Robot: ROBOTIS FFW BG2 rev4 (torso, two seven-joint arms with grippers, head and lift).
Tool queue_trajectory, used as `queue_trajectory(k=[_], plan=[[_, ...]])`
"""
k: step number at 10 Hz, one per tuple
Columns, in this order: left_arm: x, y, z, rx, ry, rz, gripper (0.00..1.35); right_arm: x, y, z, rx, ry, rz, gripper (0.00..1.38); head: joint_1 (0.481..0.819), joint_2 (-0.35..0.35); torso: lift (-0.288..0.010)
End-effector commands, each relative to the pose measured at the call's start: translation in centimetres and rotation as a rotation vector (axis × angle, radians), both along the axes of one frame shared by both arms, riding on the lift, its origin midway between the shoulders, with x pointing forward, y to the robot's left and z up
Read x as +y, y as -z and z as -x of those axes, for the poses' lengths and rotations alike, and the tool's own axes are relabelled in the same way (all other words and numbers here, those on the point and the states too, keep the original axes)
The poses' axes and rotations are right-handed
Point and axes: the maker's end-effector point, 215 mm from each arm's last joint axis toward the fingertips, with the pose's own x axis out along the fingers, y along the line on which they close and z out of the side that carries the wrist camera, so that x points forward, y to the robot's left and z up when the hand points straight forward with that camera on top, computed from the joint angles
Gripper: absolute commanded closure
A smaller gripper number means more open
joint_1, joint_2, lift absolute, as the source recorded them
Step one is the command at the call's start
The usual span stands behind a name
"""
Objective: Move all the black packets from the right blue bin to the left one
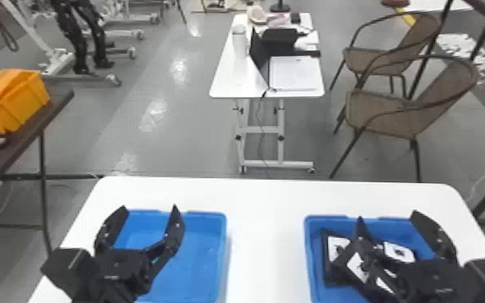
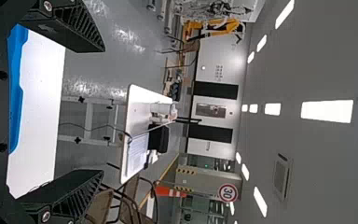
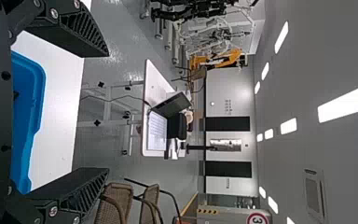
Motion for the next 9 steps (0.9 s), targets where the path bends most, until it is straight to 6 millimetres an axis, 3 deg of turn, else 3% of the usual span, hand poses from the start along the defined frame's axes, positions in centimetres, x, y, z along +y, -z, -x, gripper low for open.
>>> queue_trajectory(k=[1, 9], plan=[[0.0, 0.0, 0.0, 0.002, 0.001, -0.001, 0.09, -0.1, -0.1, 0.1, -0.006, 0.004, -0.001, 0.15, 0.695, 0.092, 0.0], [0.0, 0.1, 0.0, 0.006, 0.001, 0.005, 0.09, -0.6, 1.0, 0.6, 0.028, 0.055, -0.035, 0.15, 0.695, 0.084, 0.0]])
